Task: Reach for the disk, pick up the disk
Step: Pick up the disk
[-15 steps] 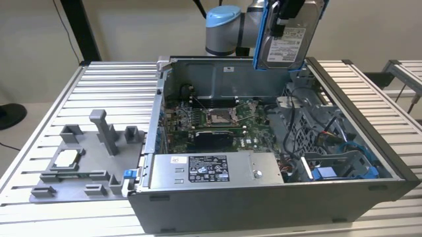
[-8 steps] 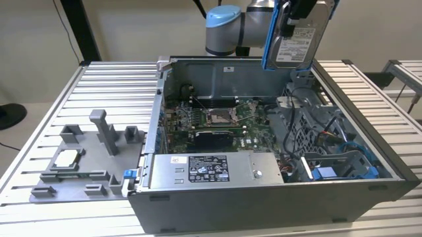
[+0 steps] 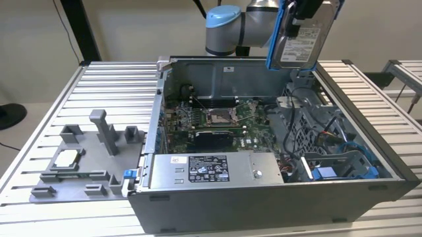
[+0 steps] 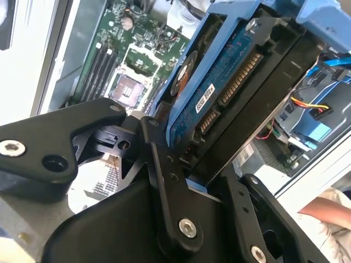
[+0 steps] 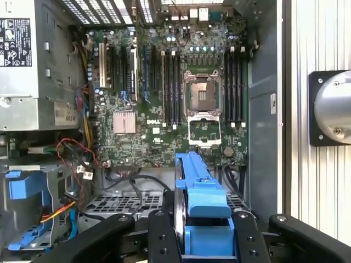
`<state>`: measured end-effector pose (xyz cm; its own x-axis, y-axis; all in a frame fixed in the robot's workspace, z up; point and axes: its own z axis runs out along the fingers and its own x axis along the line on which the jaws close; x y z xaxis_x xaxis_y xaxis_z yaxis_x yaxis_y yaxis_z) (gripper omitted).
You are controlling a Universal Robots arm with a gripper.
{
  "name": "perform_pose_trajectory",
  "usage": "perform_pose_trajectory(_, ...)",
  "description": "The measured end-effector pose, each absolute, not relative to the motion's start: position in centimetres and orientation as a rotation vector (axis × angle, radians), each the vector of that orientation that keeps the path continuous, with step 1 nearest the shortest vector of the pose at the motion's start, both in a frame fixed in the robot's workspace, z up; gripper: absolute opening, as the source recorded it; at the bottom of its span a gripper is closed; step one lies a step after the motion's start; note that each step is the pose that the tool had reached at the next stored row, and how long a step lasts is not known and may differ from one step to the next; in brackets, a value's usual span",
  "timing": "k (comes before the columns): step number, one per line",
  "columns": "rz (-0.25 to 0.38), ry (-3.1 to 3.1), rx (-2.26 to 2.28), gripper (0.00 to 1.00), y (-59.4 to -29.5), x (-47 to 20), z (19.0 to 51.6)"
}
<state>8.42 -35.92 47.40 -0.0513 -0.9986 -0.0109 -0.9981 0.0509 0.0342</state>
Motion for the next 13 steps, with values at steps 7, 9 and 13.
perform_pose_trajectory(7,-0.05,-2.266,2.153,0.0,-36.07,8.47,47.4)
perform_pose_trajectory(9,-0.051,-2.266,2.153,0.0,-36.21,8.47,47.4)
perform_pose_trajectory(13,-0.05,-2.266,2.153,0.0,-36.53,8.47,47.4)
